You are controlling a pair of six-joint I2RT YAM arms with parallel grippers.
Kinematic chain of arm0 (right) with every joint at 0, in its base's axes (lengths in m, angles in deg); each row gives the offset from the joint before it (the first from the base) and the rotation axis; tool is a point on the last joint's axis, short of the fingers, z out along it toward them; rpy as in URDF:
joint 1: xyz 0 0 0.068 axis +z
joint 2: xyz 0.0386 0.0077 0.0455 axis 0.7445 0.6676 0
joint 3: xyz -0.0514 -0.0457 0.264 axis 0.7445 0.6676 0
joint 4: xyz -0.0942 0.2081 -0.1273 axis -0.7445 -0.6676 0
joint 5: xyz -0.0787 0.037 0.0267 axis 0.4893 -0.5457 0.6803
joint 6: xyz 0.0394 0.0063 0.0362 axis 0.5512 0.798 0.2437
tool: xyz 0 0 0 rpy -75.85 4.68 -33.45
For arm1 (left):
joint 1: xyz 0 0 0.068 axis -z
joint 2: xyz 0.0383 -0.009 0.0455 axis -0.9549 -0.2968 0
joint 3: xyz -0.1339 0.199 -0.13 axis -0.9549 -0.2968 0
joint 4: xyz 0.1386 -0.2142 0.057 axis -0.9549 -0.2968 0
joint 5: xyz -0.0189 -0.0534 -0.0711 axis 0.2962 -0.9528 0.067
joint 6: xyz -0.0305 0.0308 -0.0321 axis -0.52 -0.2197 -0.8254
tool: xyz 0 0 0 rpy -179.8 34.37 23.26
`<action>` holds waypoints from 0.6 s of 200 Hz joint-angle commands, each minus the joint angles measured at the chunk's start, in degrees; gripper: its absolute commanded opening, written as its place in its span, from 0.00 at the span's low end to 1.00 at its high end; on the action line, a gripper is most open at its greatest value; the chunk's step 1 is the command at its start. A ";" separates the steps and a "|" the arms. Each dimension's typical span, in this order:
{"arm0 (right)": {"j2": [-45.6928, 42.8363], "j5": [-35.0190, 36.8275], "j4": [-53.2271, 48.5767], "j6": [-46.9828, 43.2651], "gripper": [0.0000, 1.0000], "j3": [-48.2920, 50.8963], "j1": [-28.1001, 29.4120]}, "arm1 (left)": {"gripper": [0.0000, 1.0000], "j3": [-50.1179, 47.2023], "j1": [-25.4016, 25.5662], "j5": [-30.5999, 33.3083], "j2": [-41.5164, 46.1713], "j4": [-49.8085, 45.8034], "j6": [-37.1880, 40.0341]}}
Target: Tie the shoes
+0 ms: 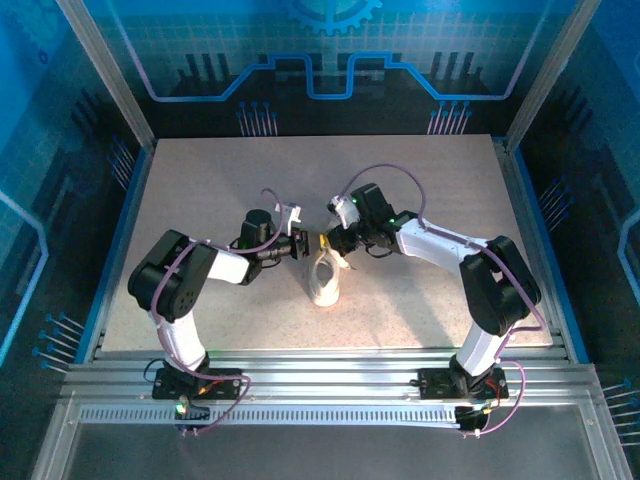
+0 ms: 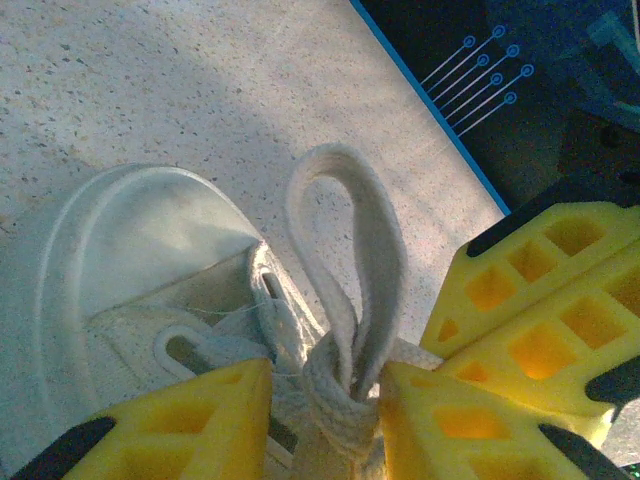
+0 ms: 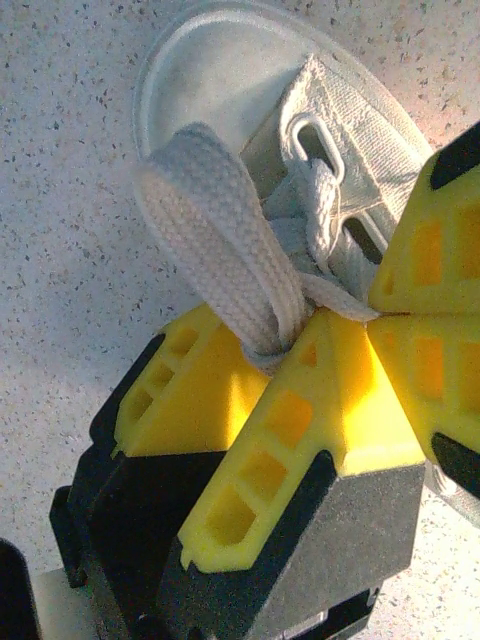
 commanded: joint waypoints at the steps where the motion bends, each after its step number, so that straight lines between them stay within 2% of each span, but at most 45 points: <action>1: -1.88 0.00 0.15 -0.33 0.00 0.48 0.57 | 0.35 1.01 0.23 -1.38 -0.72 0.76 0.17; 79: -1.92 0.20 -0.48 0.04 0.00 0.21 0.51 | 0.33 0.45 1.11 -1.64 -1.07 0.28 1.07; 104: -2.02 -0.69 -0.67 0.16 0.00 0.04 0.51 | 0.19 0.89 1.41 -1.44 -1.64 0.34 1.03; 120: -2.62 -1.16 -0.27 0.69 0.09 0.17 0.44 | 0.11 1.36 1.72 -1.10 -2.18 0.27 1.06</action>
